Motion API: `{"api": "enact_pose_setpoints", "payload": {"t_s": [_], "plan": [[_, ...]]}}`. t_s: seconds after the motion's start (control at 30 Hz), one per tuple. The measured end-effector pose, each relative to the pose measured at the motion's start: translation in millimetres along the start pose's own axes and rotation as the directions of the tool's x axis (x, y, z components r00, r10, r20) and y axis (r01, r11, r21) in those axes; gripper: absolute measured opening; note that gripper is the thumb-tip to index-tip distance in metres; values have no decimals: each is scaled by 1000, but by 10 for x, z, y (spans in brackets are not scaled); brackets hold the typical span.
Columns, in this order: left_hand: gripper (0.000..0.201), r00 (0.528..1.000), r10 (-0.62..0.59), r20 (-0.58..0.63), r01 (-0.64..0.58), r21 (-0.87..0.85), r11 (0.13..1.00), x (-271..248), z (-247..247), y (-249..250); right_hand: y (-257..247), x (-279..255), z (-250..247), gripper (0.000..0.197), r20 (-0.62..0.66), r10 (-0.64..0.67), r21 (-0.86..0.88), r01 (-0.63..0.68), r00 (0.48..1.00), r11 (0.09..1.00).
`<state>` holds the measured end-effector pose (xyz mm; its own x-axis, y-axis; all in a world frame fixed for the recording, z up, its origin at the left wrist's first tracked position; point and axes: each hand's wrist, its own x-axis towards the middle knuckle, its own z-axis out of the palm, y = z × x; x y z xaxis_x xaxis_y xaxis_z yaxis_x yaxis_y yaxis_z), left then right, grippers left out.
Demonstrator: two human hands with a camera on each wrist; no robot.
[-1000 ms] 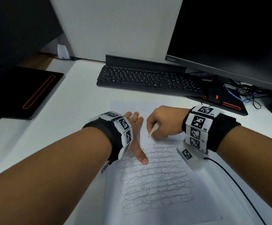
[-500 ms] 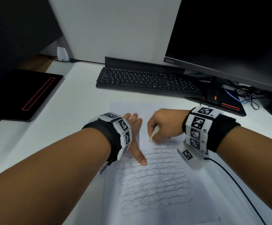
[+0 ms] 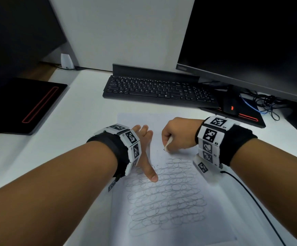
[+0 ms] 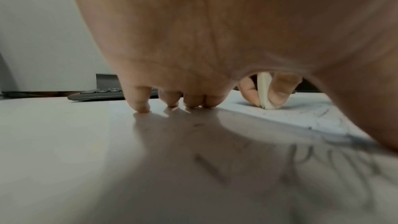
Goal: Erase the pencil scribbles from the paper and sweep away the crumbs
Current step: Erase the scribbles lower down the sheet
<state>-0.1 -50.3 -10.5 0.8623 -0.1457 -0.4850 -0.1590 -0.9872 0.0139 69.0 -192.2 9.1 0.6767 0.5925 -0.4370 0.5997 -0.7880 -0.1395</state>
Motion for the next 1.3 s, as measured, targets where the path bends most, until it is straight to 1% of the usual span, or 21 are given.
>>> {"api": "enact_pose_setpoints", "payload": {"t_s": [0.1,0.2,0.3,0.4,0.47,0.53,0.57,0.63,0.7,0.73,0.77,0.83,0.87,0.9,1.0,1.03,1.07,1.13,1.17,1.2,1.3], "plan": [[128,1000,-5,-10,5,4,1000,28,-15,47,-28,-7,-2,5,-10,3,-42,-3,1000,999],[134,998,57,-32,-58,-35,998,94,-12,123,-53,-36,-4,1,-19,-12,-71,11,1000,997],[137,997,70,20,-68,-67,995,188,-9,201,-54,-38,3,3,-34,-16,-62,14,999,998],[136,997,53,55,-52,-30,998,250,12,216,-76,-67,-1,3,-42,-28,-65,26,999,998],[130,997,45,59,-46,6,999,232,8,216,-107,-132,34,5,-2,-72,-55,71,997,996],[121,997,70,30,-71,29,997,166,-31,229,-142,-198,67,8,69,-123,-59,127,990,990],[117,996,89,10,-89,28,996,125,-51,242,-141,-205,61,7,91,-129,-54,135,987,989],[115,994,107,-8,-106,23,994,71,-78,258,-82,-158,18,6,70,-104,-30,107,992,994],[120,996,88,-10,-88,-4,996,96,-55,245,-18,-114,-6,4,14,-59,3,59,998,998],[124,998,70,3,-70,-17,997,136,-23,226,-15,-115,2,3,4,-57,16,57,998,998],[128,998,56,18,-55,-23,998,171,9,207,-30,-128,26,5,17,-76,19,76,997,997],[134,999,44,33,-43,-22,999,231,51,180,-98,-177,76,5,88,-130,-2,131,988,991],[135,999,47,28,-46,-21,999,240,57,176,-112,-189,71,6,113,-140,-17,143,984,990],[135,999,50,20,-50,-23,999,237,52,178,-98,-173,44,7,110,-131,-33,135,985,990],[132,998,63,-6,-63,-35,997,186,13,197,13,-92,-34,8,10,-60,-47,61,998,997],[132,998,67,-8,-67,-37,997,170,3,203,23,-93,-24,8,-5,-59,-41,59,998,997],[133,998,65,-2,-65,-34,997,168,4,197,8,-114,6,8,6,-77,-32,77,997,996],[136,998,52,22,-52,-13,999,184,10,184,-48,-181,78,9,79,-132,-19,134,988,991],[137,998,49,29,-49,-11,999,199,16,179,-53,-198,88,9,107,-140,-11,142,984,990],[137,998,50,26,-49,-18,999,206,20,178,-30,-192,69,9,109,-127,-6,128,986,992],[137,999,43,14,-43,-14,999,207,15,185,104,-121,-5,7,14,-39,6,39,999,999]]}}
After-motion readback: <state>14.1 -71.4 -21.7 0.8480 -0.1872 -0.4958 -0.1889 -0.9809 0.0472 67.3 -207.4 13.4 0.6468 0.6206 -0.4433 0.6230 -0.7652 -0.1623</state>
